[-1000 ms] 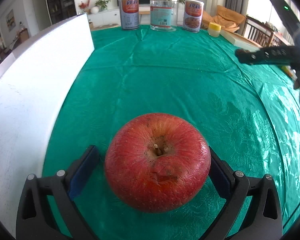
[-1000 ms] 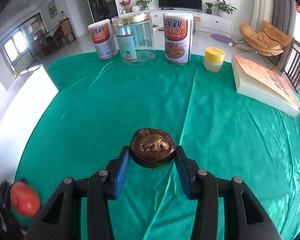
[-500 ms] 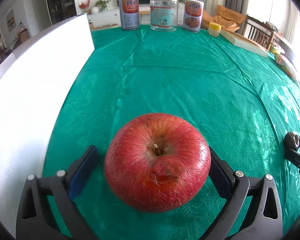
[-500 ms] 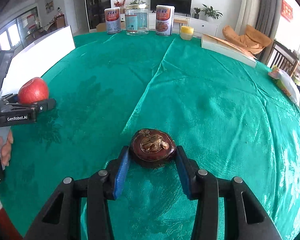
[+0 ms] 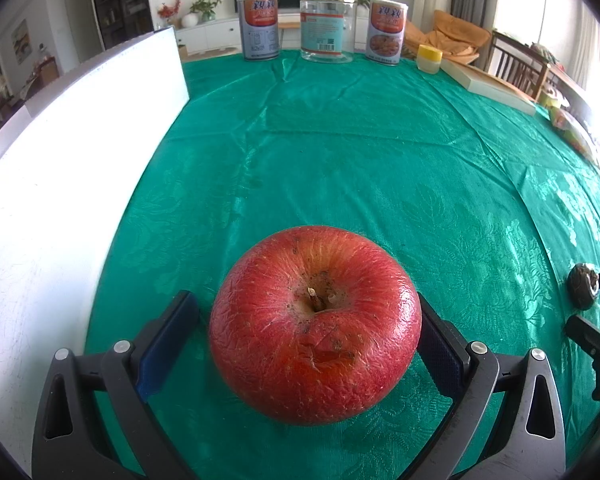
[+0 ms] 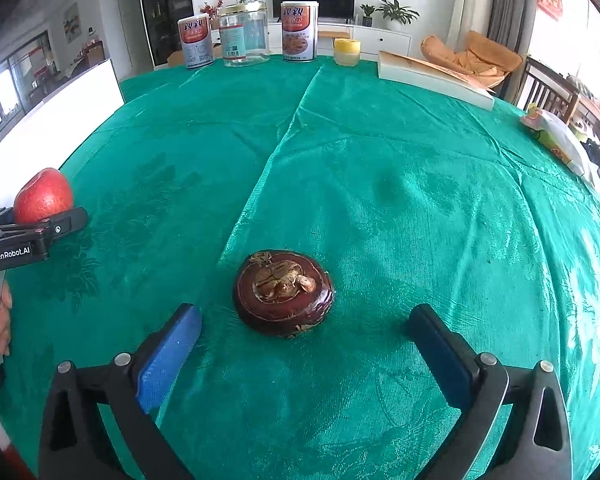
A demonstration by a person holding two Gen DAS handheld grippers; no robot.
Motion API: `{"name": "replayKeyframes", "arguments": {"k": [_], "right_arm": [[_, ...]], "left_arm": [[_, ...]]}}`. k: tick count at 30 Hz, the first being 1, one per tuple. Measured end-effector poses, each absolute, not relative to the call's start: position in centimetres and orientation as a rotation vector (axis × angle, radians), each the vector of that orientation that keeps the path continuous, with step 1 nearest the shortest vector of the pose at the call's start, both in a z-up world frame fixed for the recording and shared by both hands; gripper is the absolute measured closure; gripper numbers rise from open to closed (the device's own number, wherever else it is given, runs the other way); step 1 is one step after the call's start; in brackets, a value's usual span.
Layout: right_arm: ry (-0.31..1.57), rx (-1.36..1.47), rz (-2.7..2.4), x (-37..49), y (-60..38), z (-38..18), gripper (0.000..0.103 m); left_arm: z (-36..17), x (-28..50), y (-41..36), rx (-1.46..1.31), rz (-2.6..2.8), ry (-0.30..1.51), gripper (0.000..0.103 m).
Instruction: Organize fruits
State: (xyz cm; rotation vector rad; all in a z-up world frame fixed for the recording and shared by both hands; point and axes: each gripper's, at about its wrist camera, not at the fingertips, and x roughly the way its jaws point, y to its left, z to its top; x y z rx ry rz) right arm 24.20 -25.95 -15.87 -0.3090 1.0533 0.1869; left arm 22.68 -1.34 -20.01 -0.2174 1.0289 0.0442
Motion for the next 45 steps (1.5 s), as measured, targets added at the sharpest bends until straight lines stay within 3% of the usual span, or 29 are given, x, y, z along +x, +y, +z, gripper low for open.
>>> {"name": "replayKeyframes", "arguments": {"k": [45], "right_arm": [[1.053,-0.308,0.173,24.20,-26.08,-15.89,0.000]], "left_arm": [[-20.00,22.66,-1.35,-0.218,0.044,1.029,0.001]]}}
